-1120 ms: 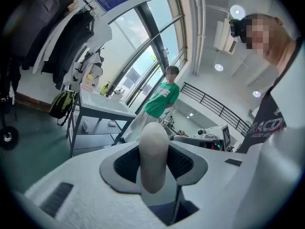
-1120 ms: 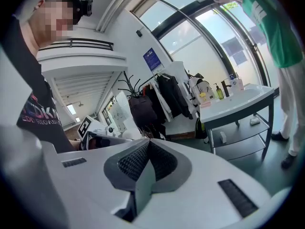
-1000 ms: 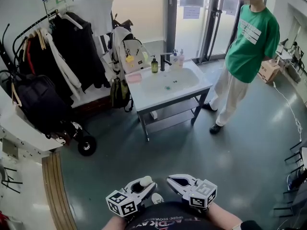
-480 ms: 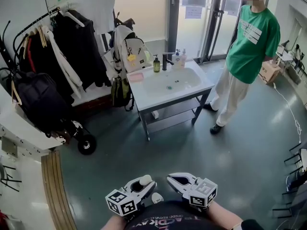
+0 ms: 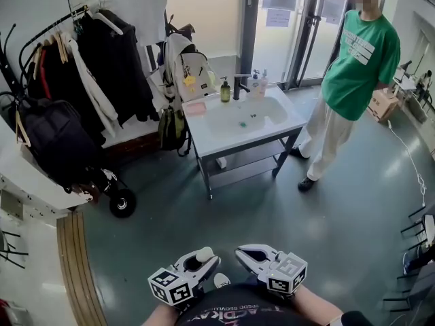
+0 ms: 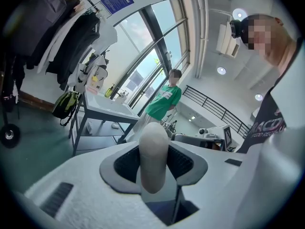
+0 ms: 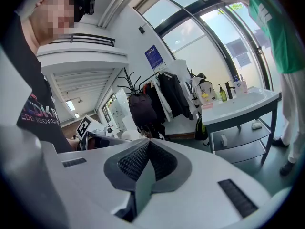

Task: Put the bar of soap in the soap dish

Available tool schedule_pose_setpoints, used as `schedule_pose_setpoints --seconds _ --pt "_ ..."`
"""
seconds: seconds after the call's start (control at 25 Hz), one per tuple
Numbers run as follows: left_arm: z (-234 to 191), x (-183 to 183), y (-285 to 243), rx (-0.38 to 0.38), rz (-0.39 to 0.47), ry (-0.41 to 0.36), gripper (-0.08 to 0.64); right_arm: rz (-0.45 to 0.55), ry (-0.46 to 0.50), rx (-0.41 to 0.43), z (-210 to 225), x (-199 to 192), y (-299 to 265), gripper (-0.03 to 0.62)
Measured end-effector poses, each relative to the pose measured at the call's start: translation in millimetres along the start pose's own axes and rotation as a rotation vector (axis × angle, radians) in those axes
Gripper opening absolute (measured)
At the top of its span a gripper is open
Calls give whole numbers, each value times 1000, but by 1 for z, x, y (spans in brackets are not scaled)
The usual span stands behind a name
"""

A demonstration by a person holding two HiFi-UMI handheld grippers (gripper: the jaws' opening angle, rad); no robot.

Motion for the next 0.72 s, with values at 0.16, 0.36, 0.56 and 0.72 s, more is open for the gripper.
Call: schedule_pose_setpoints --seconds 0.16,0.36,0.56,0.72 --pt "-4 3 -5 10 6 10 161 -3 -4 1 9 5 -4 12" --pt "-13 6 -17 37 9 26 161 -12 9 30 26 16 -14 12" --pt "-23 14 -42 82 18 43 161 -16 -6 61 60 29 -19 12" --pt "-30 27 -78 118 32 63 161 -27 -5 93 100 53 -20 12"
Point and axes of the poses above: the fingertips, and each gripper's own axes: y backward along the fingers, z to its right, x out of its top, the point moved 9 cm from there along y, backward along the fingers, and after that the axes turned 6 degrees about -y, right-handed, at the moved point
